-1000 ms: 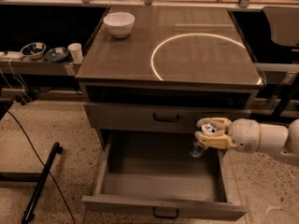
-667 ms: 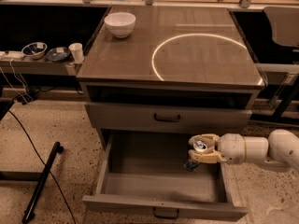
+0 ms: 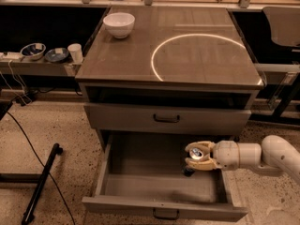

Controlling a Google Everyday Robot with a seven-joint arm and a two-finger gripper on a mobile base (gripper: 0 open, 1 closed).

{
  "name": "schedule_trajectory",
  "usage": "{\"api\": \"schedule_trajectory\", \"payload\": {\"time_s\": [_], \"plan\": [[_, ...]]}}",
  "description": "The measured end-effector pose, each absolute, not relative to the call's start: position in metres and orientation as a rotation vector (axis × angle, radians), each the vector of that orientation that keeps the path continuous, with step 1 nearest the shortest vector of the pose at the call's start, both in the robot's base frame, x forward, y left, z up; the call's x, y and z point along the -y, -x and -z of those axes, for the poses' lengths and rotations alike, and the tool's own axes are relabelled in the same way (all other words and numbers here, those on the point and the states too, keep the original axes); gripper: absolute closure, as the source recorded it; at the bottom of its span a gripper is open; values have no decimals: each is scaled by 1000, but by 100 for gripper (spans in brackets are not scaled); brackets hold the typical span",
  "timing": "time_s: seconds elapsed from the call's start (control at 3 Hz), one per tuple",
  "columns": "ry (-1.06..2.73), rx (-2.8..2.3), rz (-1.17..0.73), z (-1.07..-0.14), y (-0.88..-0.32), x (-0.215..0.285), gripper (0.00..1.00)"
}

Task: Place redbull can into middle drawer

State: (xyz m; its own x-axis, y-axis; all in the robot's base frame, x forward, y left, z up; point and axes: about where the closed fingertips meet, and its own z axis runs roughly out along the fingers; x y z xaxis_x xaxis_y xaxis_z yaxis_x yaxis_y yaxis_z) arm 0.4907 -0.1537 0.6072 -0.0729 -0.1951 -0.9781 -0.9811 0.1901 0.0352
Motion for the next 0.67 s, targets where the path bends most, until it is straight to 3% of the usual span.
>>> {"api": "schedule_trajectory", "payload": {"time_s": [0.33, 0.67], "plan": [[1275, -1584, -819, -521, -506, 148, 100], [1302, -1586, -789, -484, -512, 143, 100]]}}
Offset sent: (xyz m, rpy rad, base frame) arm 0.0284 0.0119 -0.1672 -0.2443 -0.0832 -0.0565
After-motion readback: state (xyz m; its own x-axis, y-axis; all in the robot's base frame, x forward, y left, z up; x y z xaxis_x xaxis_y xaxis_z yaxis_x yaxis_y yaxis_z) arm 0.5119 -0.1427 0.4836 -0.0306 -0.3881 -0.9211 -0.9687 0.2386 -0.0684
